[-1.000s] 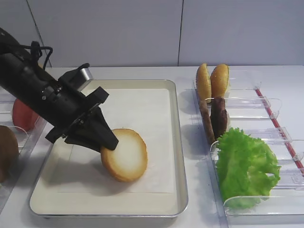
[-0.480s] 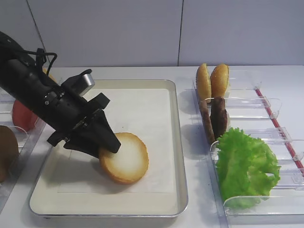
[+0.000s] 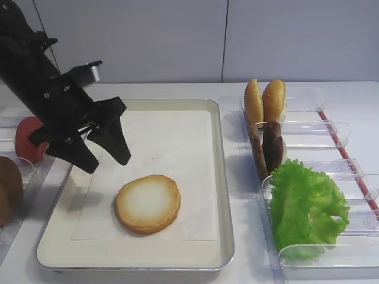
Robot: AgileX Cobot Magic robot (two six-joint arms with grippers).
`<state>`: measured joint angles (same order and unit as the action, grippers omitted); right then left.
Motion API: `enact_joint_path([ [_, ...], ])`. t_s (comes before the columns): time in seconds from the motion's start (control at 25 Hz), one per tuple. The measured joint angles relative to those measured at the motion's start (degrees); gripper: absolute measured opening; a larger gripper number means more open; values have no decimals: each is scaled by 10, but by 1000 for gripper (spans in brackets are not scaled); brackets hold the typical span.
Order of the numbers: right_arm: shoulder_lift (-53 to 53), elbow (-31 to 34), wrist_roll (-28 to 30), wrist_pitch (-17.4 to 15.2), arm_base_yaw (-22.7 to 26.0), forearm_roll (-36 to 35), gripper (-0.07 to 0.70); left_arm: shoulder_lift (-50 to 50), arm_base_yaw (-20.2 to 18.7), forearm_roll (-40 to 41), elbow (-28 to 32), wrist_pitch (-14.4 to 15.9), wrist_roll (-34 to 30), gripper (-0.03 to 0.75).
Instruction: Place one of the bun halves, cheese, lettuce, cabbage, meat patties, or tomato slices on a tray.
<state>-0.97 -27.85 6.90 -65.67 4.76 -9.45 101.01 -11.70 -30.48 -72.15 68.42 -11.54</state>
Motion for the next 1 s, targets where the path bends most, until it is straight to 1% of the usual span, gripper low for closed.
enact_joint_path([
  [0.24,0,0,0,0,0,0,501,-77,-11,130,-8,11,96,463],
  [0.4,0,0,0,0,0,0,501,-146,-11,222,3,13,133,452],
  [0.48,0,0,0,0,0,0,501,-194,-11,257,27,14,141,445],
  [0.6,0,0,0,0,0,0,500,-271,-11,289,82,18,145,438],
  [0.8,0,0,0,0,0,0,501,-418,-11,299,180,23,146,434],
  [0.92,0,0,0,0,0,0,501,-507,-11,299,221,27,150,434],
  [1.0,0,0,0,0,0,0,500,-563,-11,299,237,31,151,434],
])
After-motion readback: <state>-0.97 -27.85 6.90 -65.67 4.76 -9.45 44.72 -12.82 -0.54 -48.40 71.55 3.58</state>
